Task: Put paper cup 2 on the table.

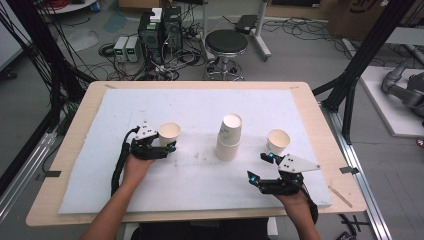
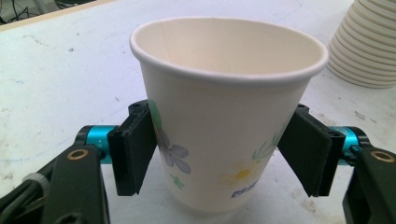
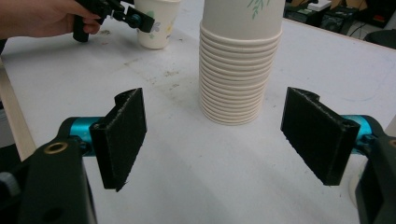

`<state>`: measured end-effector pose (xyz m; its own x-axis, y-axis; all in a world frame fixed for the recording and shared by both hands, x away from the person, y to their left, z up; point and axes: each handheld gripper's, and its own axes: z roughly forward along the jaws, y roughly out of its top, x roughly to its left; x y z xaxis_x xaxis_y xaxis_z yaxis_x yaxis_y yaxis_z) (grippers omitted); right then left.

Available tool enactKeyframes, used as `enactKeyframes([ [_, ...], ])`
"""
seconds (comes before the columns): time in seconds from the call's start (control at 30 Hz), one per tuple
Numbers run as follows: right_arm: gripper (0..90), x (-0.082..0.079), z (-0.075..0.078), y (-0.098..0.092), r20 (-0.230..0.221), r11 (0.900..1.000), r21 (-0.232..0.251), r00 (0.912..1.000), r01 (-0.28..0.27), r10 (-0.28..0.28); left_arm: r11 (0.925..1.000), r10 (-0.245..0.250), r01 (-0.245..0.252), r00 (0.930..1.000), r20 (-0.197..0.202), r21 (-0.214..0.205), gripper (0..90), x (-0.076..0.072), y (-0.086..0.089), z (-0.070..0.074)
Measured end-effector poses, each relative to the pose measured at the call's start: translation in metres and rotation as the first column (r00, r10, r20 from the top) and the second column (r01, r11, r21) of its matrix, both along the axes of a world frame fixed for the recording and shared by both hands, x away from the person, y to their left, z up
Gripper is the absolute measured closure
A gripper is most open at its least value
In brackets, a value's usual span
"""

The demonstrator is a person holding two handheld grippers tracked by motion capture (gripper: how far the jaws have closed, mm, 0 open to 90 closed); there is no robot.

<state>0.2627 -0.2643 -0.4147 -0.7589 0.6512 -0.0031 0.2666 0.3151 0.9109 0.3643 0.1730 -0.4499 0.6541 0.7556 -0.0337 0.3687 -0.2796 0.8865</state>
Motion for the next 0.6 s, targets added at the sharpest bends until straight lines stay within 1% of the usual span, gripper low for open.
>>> enactKeyframes([
  [0.07,22.9,0.0,0.0,0.0,0.001,1.0,0.001,1.0,0.002,-0.002,0.9999,0.007,-0.007,1.0,-0.006,-0.01,30.1,-0.003,0.002,-0.002],
  [0.1,22.9,0.0,0.0,-0.001,-0.002,1.0,0.003,1.0,0.002,-0.002,0.9998,0.007,-0.007,0.9999,-0.015,-0.019,29.9,-0.003,0.003,-0.003],
  [0.17,22.9,0.0,0.0,-0.001,-0.001,1.0,0.002,1.0,0.004,-0.004,0.9998,-0.001,0.0,0.9993,-0.036,-0.019,28.9,-0.004,0.005,-0.003],
  [0.23,22.9,0.0,0.0,-0.002,0.001,1.0,0.003,1.0,0.003,-0.003,0.9993,-0.009,0.007,0.9988,-0.049,-0.037,27.3,-0.005,0.006,-0.002],
  [0.27,22.9,0.001,0.0,-0.002,0.002,1.0,0.002,1.0,0.002,-0.002,0.9988,-0.008,0.005,0.9988,-0.048,-0.048,25.7,-0.006,0.007,-0.001],
  [0.37,22.9,0.002,-0.001,-0.003,-0.005,1.0,0.005,1.0,0.005,-0.005,0.9969,-0.003,0.0,0.9992,-0.04,-0.079,20.6,-0.01,0.011,0.003],
  [0.47,22.9,0.003,-0.001,-0.004,-0.005,1.0,0.007,1.0,0.005,-0.005,0.9937,0.003,-0.005,0.9999,-0.014,-0.112,19.6,-0.019,0.018,0.007],
  [0.57,22.9,0.003,-0.001,-0.007,-0.01,0.9999,0.012,0.9999,0.012,-0.012,0.9909,0.017,-0.015,0.9998,0.014,-0.134,17.3,-0.03,0.027,0.011],
  [0.6,22.8,0.003,-0.001,-0.008,-0.004,0.9998,0.012,0.9999,0.015,-0.015,0.9903,0.016,-0.013,0.9996,0.022,-0.139,17.0,-0.032,0.03,0.012],
])
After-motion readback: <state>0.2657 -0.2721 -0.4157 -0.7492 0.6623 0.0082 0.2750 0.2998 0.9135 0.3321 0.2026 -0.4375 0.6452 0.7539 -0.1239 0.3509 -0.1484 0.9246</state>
